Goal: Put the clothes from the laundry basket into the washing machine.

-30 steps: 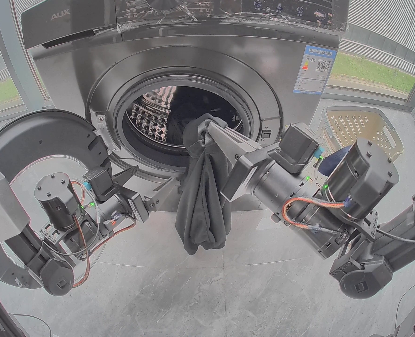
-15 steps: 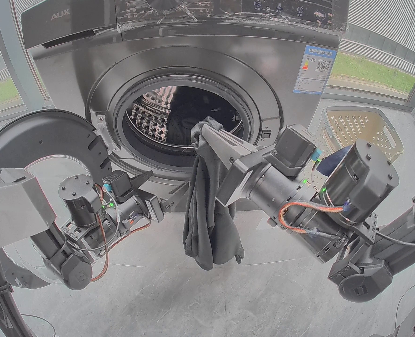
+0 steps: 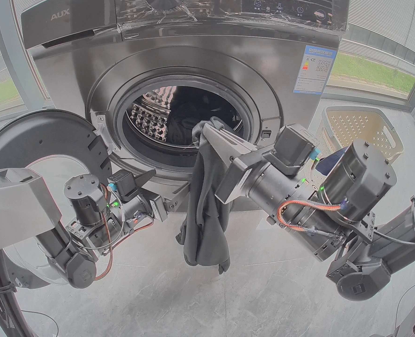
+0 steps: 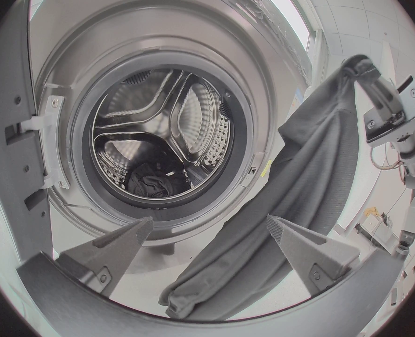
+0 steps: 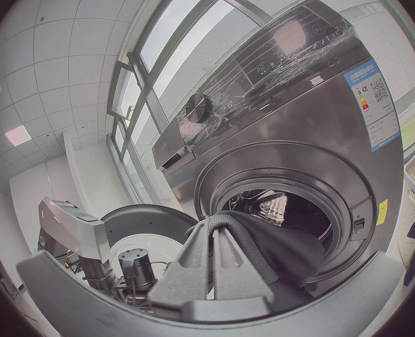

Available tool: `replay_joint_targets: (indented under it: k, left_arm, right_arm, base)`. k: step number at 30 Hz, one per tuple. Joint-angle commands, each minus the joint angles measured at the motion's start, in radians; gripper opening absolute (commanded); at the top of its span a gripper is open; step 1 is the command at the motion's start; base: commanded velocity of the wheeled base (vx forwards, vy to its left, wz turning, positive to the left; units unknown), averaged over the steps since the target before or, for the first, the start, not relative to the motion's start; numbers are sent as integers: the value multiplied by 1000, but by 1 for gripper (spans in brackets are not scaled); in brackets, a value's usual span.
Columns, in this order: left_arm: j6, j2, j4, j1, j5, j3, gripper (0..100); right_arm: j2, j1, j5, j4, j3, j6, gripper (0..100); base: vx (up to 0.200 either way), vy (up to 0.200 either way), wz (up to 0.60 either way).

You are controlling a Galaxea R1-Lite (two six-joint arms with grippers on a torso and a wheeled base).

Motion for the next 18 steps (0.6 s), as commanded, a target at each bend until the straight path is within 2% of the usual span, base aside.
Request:
replay_joint_targets:
  k: [1,4,7,8,9,18]
  left_arm:
    - [3,-85,-3,-13,-7,46,100]
    - [0,-143,-3,-16,-24,49,100]
    - [-1,-194,-3,-35,-85,75,100]
    - [-1,-194,-3,-35,-85,75,100]
    - [-3,-208,-3,-55,-121,101,100]
    - [2,-154,-1,-131,-114,71,100]
  right_arm:
    - [14,-7,-5,1,-10,1,0]
    - [16,-7,-5,1,-13,1,0]
    - [19,-9,-5,2,-13,1,0]
    - [19,-9,-5,2,-13,1,0]
    - [23,-7,-5,2,-19,3,0]
    - [45,-3,-7,4,-28,1,0]
  base:
    - [0,0,0]
    - [0,0,0]
    - [0,0,0]
    - [0,0,0]
    - [0,0,0]
    - [0,0,0]
